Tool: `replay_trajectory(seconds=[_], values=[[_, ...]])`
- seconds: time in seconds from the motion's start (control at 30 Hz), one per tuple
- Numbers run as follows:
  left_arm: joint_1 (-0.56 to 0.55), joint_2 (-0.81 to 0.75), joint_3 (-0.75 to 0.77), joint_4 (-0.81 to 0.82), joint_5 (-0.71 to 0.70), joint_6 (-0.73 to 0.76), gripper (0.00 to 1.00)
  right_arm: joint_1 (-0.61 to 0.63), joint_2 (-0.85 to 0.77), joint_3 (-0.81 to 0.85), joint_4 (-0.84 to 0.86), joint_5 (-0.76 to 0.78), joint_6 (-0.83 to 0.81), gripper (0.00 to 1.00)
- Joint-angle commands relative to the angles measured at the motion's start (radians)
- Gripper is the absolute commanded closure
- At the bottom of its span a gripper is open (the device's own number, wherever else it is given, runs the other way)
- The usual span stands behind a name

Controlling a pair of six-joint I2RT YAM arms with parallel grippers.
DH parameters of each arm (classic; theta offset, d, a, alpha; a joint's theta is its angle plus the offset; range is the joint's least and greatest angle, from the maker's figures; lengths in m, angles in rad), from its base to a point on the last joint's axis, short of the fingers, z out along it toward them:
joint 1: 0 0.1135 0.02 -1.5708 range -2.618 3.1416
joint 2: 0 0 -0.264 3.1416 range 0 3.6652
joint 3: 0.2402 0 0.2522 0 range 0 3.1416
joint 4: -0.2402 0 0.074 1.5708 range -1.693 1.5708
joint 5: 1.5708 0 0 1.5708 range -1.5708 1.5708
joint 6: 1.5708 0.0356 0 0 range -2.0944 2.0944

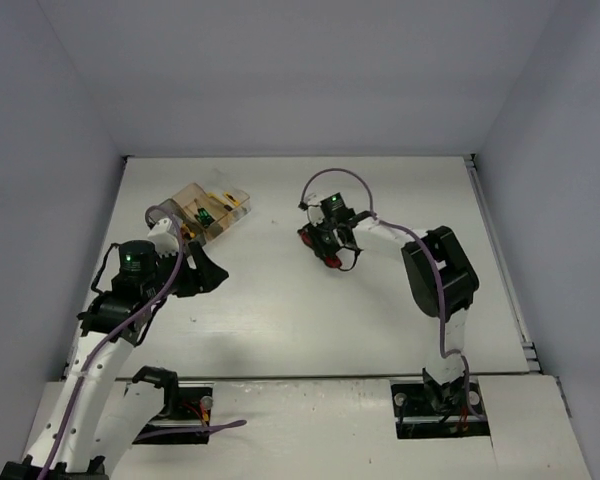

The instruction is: Sort the tools into containers

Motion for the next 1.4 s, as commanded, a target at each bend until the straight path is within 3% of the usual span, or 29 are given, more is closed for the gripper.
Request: replay_trajectory(seconds=[0.0,0.2,0.4,0.63,1.17,1.27,1.37], values=[[-0.011,0.035,-0.017,0.184,-0.019,-0.146,0.4,0.118,-0.136,-0.075,0.093,0.011,0.163,1.0],[-0.071,0.084,-0.075,0.362,-0.118,-0.259,0.4,0.288,-0.232,-0.13,0.187,0.088,0.315,1.0],[-0.22,0.203,-0.079,0.464,-0.291,-0.294,0.4,0.362,-0.313,-0.176,0.296,0.108,0.442,1.0],[-0.241,0.307,-0.034,0.501,-0.378,-0.29,0.4,0.393,-0.358,-0.199,0.335,0.098,0.467,1.0],[-0.247,0.497,-0.016,0.643,-0.315,-0.318,0.51,0.399,-0.395,-0.24,0.404,0.043,0.487,1.0],[-0.252,0.53,-0.01,0.658,-0.297,-0.326,0.59,0.399,-0.397,-0.246,0.409,0.037,0.487,1.0],[-0.266,0.549,0.0,0.673,-0.279,-0.33,0.77,0.4,-0.403,-0.256,0.417,0.042,0.487,1.0]])
